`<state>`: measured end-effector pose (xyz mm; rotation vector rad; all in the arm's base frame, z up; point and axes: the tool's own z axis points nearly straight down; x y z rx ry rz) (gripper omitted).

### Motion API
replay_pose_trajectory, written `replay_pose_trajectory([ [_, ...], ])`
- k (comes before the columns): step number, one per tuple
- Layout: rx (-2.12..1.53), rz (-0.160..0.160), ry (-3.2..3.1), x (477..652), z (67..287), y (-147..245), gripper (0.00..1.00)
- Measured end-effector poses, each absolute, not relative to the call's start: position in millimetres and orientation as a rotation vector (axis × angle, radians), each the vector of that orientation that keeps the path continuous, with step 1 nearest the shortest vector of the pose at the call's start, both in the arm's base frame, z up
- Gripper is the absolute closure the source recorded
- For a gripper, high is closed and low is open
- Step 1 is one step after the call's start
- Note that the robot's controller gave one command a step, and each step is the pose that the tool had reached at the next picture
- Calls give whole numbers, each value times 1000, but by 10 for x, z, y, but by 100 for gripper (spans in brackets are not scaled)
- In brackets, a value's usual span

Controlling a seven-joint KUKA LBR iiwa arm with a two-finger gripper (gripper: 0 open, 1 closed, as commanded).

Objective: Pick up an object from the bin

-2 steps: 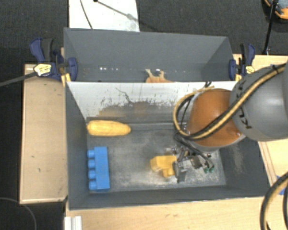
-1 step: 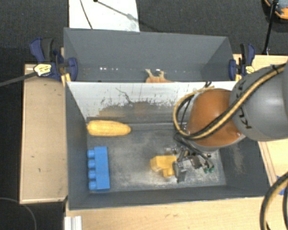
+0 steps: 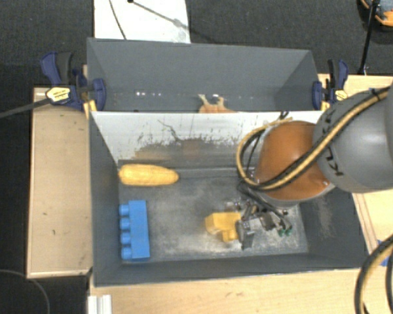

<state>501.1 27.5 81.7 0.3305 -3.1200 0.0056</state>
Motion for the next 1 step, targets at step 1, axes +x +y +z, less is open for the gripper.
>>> replay_pose_trajectory([
  [1, 378, -1, -3118, 5033, 2746, 550, 100],
])
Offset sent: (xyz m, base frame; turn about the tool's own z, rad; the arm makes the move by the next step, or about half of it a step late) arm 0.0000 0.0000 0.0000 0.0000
